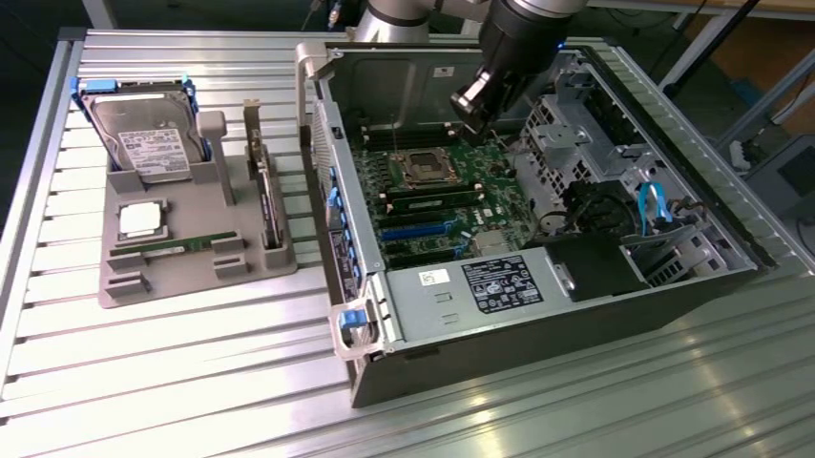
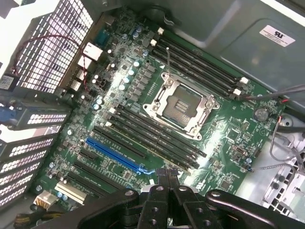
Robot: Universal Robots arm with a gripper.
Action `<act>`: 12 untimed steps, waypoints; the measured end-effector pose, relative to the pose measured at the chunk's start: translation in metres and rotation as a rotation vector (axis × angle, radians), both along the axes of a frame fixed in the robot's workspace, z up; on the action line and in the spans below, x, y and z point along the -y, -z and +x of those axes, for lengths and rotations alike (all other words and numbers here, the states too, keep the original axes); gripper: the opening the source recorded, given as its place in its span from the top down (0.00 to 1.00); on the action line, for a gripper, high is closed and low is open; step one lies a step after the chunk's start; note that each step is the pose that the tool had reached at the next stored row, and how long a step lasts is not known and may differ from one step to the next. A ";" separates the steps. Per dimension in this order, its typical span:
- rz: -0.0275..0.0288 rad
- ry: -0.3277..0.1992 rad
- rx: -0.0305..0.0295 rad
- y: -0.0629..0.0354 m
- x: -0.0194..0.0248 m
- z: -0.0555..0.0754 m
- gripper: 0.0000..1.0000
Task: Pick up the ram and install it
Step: 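Press down the ram until it locks into place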
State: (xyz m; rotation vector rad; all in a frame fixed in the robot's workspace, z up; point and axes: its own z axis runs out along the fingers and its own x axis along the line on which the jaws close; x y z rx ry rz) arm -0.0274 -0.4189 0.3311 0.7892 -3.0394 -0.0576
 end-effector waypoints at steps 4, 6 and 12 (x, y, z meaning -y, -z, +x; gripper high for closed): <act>0.0005 0.030 0.0000 0.0000 0.0000 0.000 0.90; 0.0008 0.048 0.0000 0.0001 0.0000 0.000 0.90; 0.0008 0.093 0.0000 0.0003 0.0000 0.000 0.90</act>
